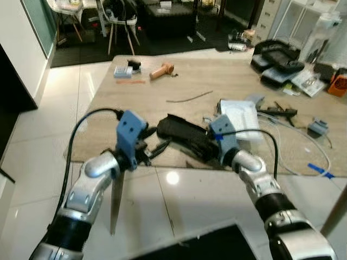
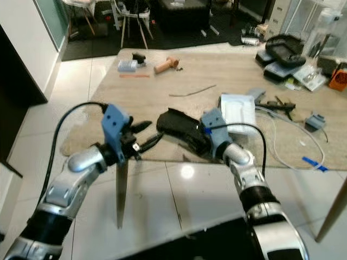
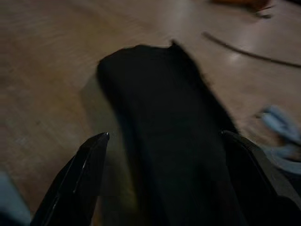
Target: Picking trash to rubbish bin
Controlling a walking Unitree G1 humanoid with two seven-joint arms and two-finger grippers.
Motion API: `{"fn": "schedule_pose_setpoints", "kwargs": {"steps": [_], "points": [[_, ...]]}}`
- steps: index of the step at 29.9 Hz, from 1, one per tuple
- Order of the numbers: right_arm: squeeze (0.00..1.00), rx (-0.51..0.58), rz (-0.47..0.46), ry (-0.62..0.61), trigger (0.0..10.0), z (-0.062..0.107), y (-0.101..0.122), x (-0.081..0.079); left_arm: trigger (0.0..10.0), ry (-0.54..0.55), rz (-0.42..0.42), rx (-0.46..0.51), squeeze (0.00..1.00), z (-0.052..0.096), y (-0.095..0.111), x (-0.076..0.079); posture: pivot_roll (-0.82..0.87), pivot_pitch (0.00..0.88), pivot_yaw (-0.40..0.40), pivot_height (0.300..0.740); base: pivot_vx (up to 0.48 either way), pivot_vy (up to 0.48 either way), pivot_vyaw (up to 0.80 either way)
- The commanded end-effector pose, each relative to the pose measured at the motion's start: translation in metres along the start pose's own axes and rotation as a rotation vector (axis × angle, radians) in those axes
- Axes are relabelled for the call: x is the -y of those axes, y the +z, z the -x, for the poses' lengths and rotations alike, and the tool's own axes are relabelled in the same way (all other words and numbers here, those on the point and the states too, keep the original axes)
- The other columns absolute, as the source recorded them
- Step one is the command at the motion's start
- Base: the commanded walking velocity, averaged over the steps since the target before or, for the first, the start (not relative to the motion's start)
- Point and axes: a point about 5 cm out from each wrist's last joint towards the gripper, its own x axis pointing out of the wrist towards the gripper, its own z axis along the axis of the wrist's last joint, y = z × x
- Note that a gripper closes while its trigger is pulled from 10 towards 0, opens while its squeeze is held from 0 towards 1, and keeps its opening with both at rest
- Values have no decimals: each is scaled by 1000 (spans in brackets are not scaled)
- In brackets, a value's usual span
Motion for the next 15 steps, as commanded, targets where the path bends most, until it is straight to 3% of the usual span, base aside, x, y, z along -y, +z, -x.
{"fn": "schedule_pose_setpoints", "kwargs": {"steps": [1,8,11,15], "points": [[0,-2,-29,35,10000,-2,-1,-4,10000,-19,-23,-19,0,2,-1,1,-32,160,28,740,0,0,0],[0,-115,66,117,10000,-3,-13,-13,10000,-8,-12,-15,0,1,0,-1,-34,166,20,740,0,0,0],[0,-301,147,161,10000,3,-34,-14,10000,-27,17,-6,0,0,1,2,-33,159,15,740,0,0,0],[0,-385,176,170,10000,7,-42,-11,10000,-69,37,1,0,0,1,8,-47,161,21,740,0,0,0]]}}
